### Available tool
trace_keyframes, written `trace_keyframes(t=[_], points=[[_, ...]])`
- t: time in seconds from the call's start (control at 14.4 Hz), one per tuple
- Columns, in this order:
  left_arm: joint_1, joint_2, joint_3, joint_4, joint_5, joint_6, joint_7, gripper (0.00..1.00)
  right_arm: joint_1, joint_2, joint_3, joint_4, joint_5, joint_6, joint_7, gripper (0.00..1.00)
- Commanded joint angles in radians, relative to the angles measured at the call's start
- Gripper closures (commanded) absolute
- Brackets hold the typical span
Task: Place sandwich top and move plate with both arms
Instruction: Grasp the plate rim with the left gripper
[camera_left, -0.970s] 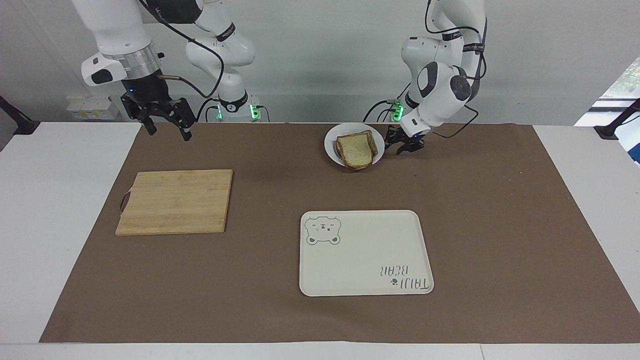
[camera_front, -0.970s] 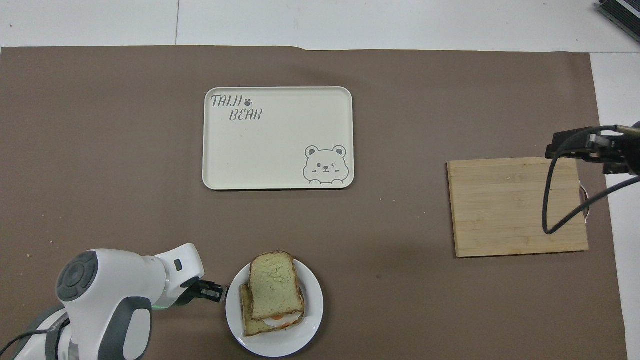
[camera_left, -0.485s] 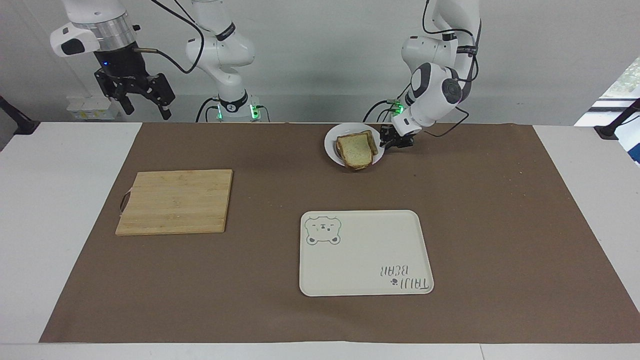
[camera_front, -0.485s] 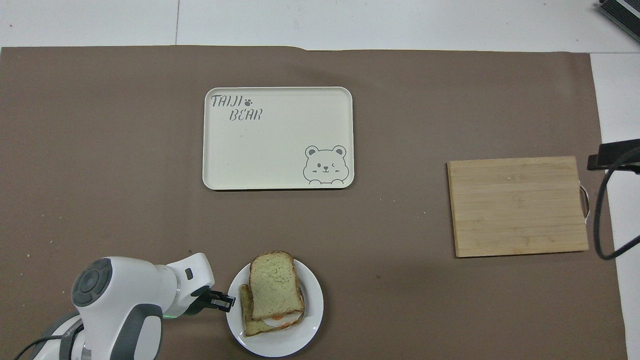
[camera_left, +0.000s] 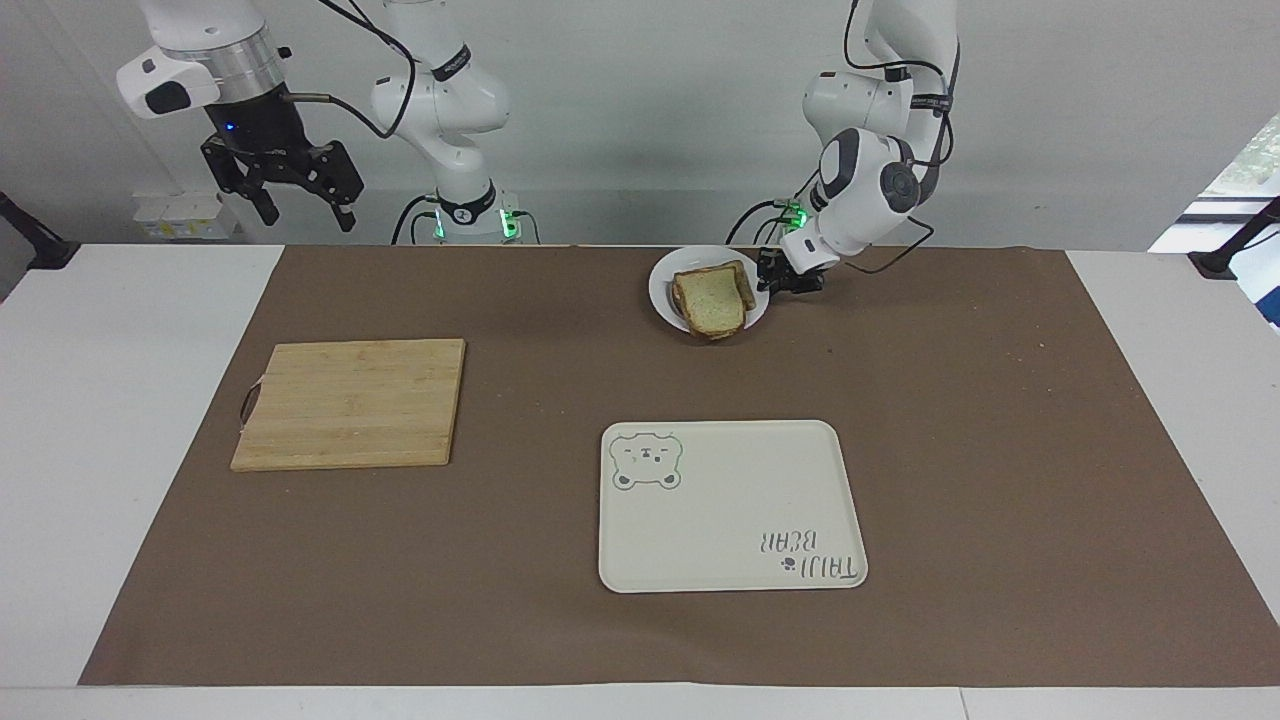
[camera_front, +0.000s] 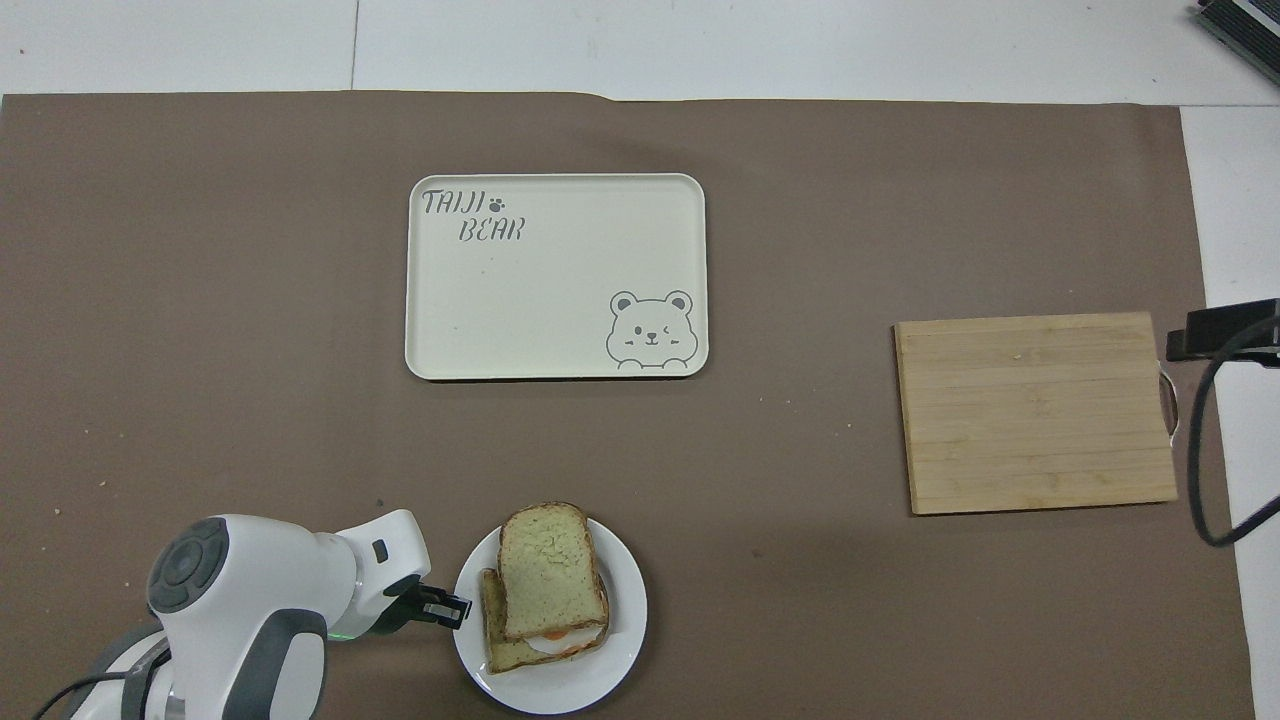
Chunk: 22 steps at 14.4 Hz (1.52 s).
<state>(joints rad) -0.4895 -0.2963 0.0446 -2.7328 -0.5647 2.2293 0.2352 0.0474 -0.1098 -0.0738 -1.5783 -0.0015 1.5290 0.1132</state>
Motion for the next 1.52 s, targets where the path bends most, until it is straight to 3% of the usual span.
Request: trace_keyframes(t=[0.0, 0.07, 0.48, 0.69, 0.83, 1.11, 1.45], points=[[-0.026, 0.003, 0.015, -0.011, -0.047, 0.006, 0.021, 0.92, -0.003, -0.018, 0.000, -0.016, -0.028, -0.013, -0.027, 0.00], [-0.032, 0.003, 0.015, -0.011, -0.049, 0.001, 0.021, 1.00, -0.003, -0.016, -0.003, -0.012, -0.028, -0.032, -0.035, 0.00], [0.000, 0.022, 0.024, 0.016, -0.090, -0.036, 0.101, 1.00, -0.012, -0.028, -0.006, -0.028, -0.009, -0.038, -0.044, 0.00], [0.121, 0.104, 0.024, 0.138, -0.090, -0.199, 0.142, 1.00, -0.012, -0.028, -0.004, -0.028, -0.035, -0.024, -0.069, 0.00], [0.198, 0.124, 0.024, 0.165, -0.098, -0.229, 0.206, 1.00, -0.012, -0.028, -0.004, -0.028, -0.051, -0.020, -0.102, 0.00], [0.331, 0.134, 0.026, 0.191, -0.225, -0.282, 0.381, 1.00, -0.011, -0.028, -0.004, -0.035, -0.052, -0.021, -0.103, 0.00], [0.491, 0.238, 0.026, 0.370, -0.313, -0.448, 0.460, 1.00, -0.012, -0.027, -0.003, -0.031, -0.031, -0.026, -0.095, 0.00]])
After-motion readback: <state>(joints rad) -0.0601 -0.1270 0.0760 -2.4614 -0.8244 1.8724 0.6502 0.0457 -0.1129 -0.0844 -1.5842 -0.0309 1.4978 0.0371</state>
